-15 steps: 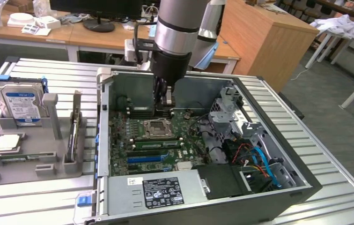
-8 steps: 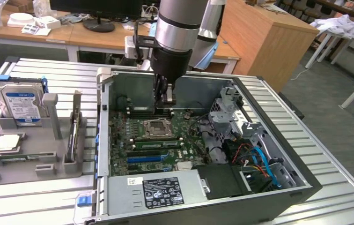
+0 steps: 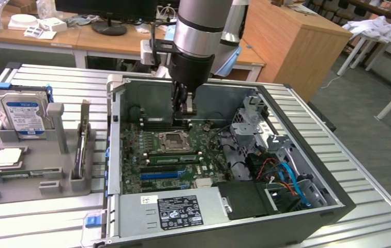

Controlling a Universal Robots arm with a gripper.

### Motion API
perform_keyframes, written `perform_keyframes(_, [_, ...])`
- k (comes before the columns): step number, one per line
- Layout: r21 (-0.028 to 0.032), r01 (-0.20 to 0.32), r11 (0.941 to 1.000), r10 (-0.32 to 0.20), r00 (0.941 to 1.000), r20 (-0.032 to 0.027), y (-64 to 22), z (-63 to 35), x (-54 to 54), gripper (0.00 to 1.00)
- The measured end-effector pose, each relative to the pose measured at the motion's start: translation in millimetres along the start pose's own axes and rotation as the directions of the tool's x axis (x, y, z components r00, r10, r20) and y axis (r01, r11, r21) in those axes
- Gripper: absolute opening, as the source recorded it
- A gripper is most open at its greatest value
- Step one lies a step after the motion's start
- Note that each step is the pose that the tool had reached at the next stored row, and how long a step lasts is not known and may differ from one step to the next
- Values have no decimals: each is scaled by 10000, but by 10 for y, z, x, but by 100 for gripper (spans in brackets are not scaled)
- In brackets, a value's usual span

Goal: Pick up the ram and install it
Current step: 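Press down the ram until it locks into place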

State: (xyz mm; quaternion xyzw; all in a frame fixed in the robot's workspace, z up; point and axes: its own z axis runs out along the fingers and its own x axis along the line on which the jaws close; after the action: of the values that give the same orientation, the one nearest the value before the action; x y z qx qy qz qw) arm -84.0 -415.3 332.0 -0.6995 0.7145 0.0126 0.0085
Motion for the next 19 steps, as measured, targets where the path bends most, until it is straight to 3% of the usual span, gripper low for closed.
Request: perform_keyframes(19, [-1,0,10000,0,10000,0,-246,-1,-5,10])
